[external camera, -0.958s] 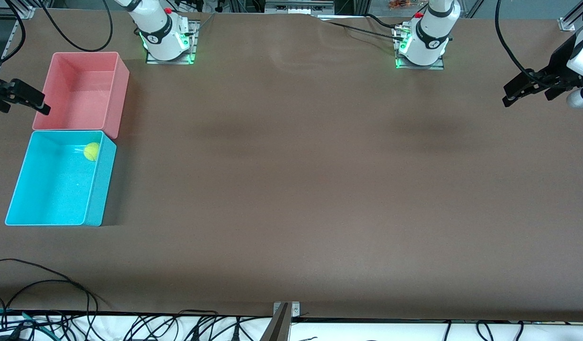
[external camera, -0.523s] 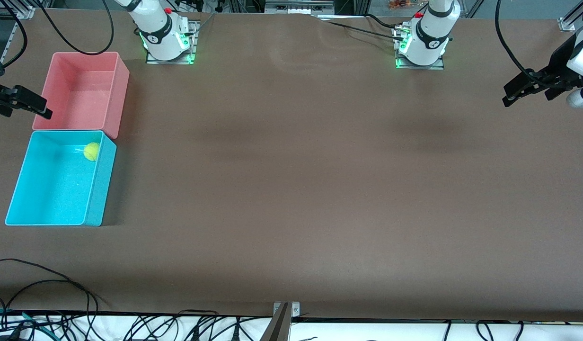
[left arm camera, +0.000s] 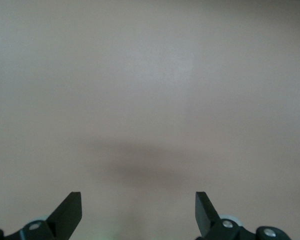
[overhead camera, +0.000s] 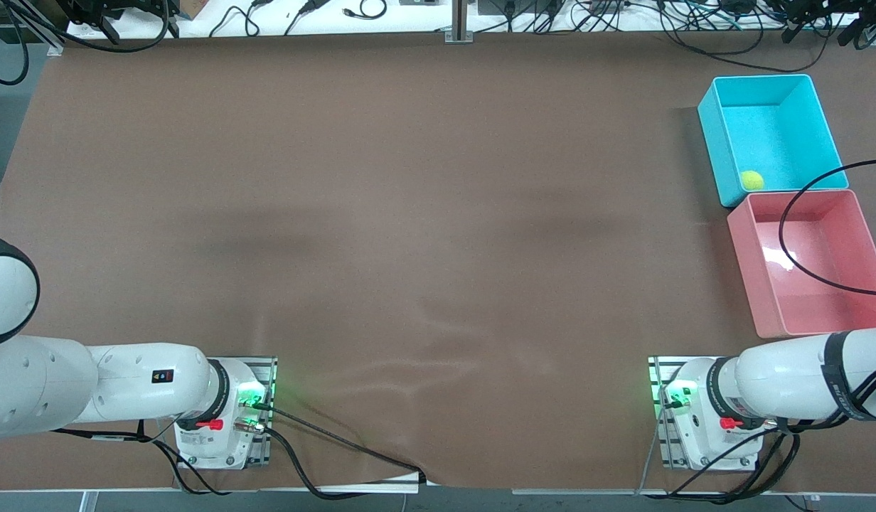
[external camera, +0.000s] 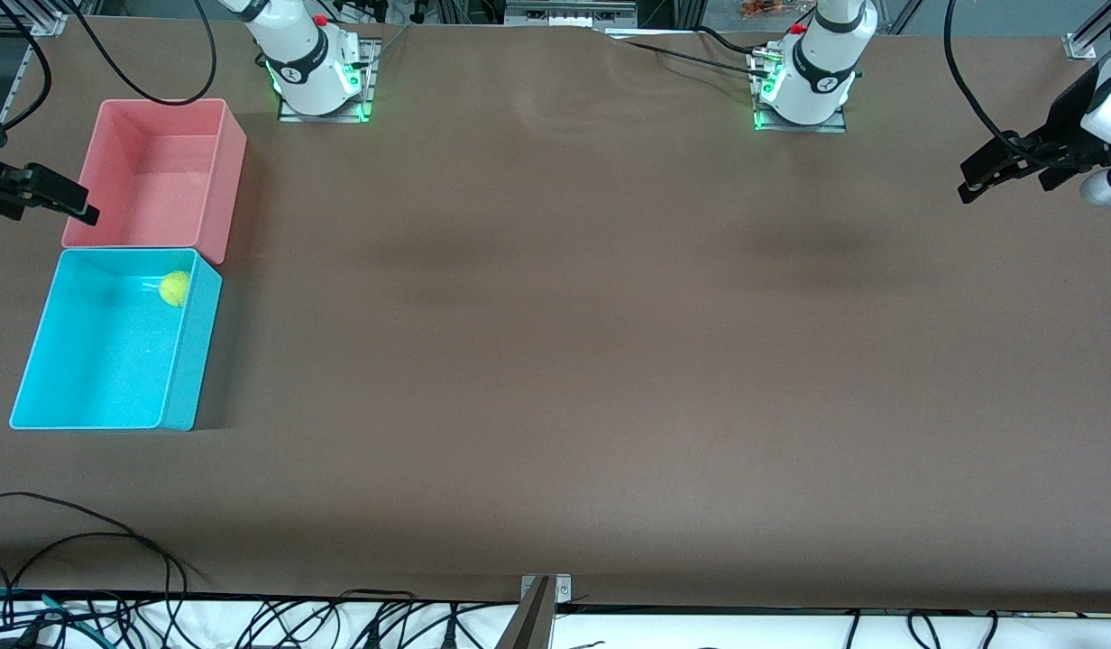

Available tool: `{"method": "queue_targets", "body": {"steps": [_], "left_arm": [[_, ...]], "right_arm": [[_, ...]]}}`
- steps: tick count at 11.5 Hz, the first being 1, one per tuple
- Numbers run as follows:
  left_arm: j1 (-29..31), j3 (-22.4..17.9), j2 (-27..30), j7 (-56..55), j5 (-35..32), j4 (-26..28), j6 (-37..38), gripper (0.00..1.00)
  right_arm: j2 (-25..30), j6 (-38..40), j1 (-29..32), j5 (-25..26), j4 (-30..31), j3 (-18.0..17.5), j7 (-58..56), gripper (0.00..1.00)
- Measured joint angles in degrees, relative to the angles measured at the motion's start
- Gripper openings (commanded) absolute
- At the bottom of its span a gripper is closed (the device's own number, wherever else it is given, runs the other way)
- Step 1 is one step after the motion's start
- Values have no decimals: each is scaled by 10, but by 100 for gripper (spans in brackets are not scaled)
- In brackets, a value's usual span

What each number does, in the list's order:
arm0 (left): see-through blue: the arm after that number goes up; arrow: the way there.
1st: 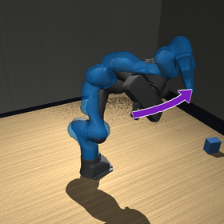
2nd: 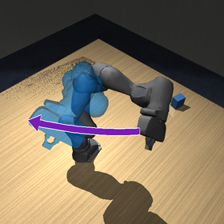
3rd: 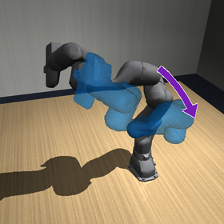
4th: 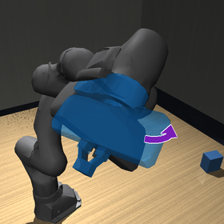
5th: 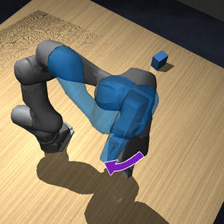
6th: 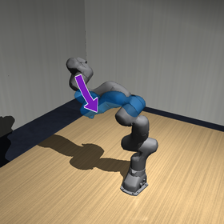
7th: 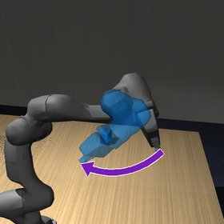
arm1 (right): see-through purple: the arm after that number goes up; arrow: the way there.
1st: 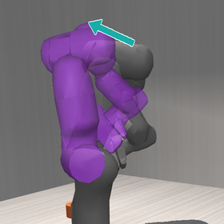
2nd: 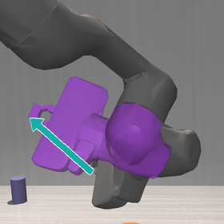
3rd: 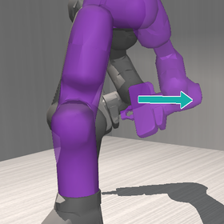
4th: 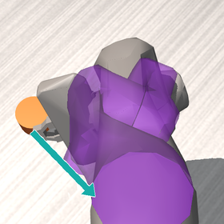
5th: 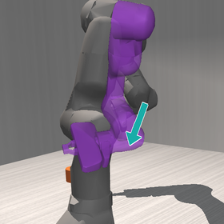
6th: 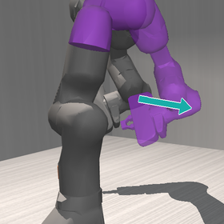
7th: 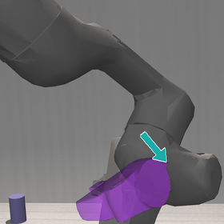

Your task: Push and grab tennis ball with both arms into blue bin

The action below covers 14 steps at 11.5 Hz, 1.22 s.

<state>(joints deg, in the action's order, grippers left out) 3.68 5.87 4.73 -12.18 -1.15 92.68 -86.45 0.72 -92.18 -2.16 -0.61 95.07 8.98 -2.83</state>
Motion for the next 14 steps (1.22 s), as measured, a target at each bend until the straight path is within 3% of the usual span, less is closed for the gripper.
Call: {"method": "queue_targets", "body": {"steps": [14], "left_arm": [[4,-1,0,-1,0,-1,0,100]], "right_arm": [[-1,0,0,0,-8,-2,-1,100]]}}
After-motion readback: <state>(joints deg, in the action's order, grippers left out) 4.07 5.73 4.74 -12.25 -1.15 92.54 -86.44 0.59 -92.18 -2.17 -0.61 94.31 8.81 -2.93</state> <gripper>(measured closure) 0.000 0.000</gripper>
